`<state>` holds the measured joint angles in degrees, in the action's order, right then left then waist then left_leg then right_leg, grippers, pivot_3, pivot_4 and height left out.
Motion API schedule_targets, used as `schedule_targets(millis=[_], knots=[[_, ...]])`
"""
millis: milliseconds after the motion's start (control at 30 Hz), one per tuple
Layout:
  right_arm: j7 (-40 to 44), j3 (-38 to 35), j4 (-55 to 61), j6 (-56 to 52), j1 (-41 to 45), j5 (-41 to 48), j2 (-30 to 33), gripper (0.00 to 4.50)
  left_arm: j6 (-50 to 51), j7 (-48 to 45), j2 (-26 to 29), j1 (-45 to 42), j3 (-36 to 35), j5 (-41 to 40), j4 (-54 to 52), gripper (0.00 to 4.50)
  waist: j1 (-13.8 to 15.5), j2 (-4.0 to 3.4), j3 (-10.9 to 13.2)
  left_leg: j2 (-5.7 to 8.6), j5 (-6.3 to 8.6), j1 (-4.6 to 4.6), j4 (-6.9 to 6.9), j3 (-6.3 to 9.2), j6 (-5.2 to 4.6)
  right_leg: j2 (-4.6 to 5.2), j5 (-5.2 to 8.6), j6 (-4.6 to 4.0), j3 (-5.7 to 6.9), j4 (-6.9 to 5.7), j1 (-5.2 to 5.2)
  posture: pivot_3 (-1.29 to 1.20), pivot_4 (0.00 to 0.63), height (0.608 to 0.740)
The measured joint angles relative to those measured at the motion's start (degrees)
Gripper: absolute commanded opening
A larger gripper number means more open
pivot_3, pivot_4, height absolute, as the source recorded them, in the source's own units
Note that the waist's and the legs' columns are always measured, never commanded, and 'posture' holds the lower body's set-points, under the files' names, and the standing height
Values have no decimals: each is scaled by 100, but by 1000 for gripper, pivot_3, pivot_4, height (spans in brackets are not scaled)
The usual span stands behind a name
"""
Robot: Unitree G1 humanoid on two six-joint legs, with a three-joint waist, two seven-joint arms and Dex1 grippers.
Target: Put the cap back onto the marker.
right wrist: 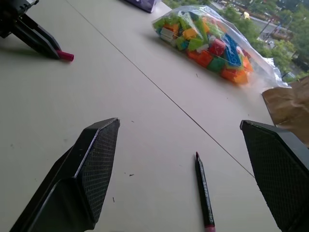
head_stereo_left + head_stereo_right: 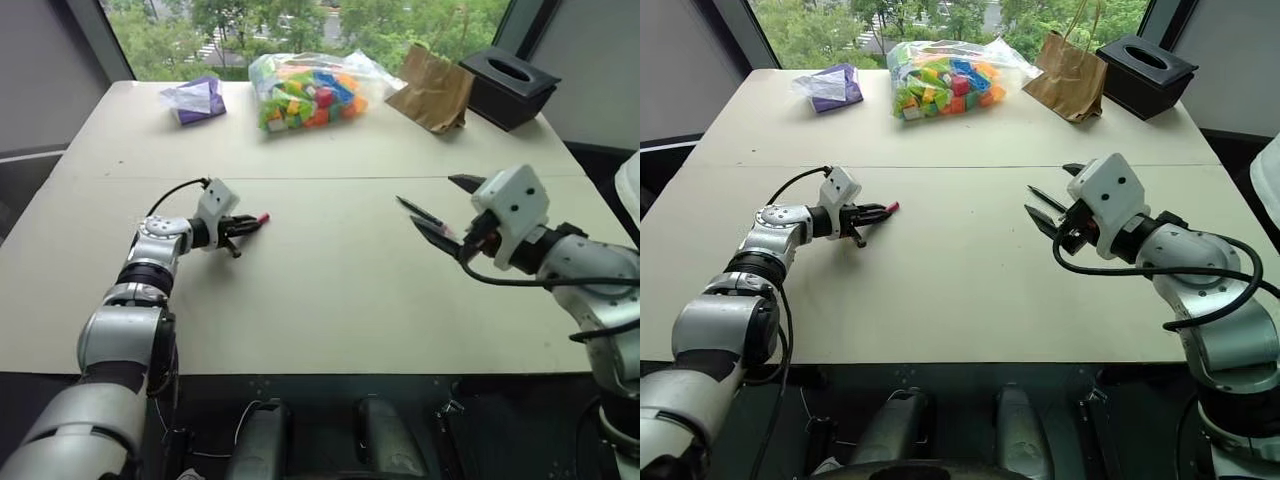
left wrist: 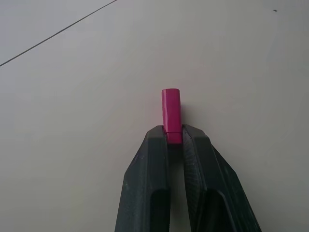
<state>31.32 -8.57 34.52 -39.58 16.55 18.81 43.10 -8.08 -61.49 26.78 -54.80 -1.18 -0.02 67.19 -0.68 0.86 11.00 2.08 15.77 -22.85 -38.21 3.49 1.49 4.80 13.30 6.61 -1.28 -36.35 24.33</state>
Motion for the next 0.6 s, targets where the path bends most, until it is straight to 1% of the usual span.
schedule_targets(millis=[67, 167, 267, 367, 467, 600], knots=[[2, 96, -313, 256, 8, -67, -140, 4133, 121, -211, -1, 191, -28, -191, -541, 37, 2, 1, -1, 0, 0, 0, -1, 0, 0, 1, 0, 0, 0, 1, -1, 0, 150, 740], [60, 217, -1135, 702, 69, -206, -339, 4133, 509, -433, -25, 553, -42, -471, -1640, 37, -6, 2, -1, 0, 0, 0, -2, -1, 0, 2, 0, 0, -3, -1, -1, 0, 150, 740], [230, 341, -2118, 1224, 319, -338, -415, 4133, 996, -511, -13, 1010, -8, -701, -2741, 37, -30, 1, -1, -1, 0, 5, 0, -3, 0, 1, 0, 0, -6, -2, -1, 0, 150, 740], [496, 358, -3174, 1613, 754, -343, -605, 4133, 1470, -525, 43, 1402, 11, -859, -3637, 37, -57, 0, -1, -5, 0, 12, 2, -4, 0, -5, 0, -1, -9, -5, -1, 0, 150, 740], [830, 420, -4180, 2012, 1239, -407, -631, 4133, 1743, -442, 130, 1716, 35, -944, -4317, 37, -41, -2, 0, -5, -1, 14, 2, -5, 1, -4, 0, -2, -11, -6, -1, 0, 150, 740], [1243, 560, -5355, 2454, 1841, -529, -672, 4133, 1969, -314, 284, 2124, 31, -1007, -4925, 37, -43, -2, 0, -5, -1, 15, 3, -5, 1, -4, 0, -2, -13, -5, -1, 0, 150, 740]])
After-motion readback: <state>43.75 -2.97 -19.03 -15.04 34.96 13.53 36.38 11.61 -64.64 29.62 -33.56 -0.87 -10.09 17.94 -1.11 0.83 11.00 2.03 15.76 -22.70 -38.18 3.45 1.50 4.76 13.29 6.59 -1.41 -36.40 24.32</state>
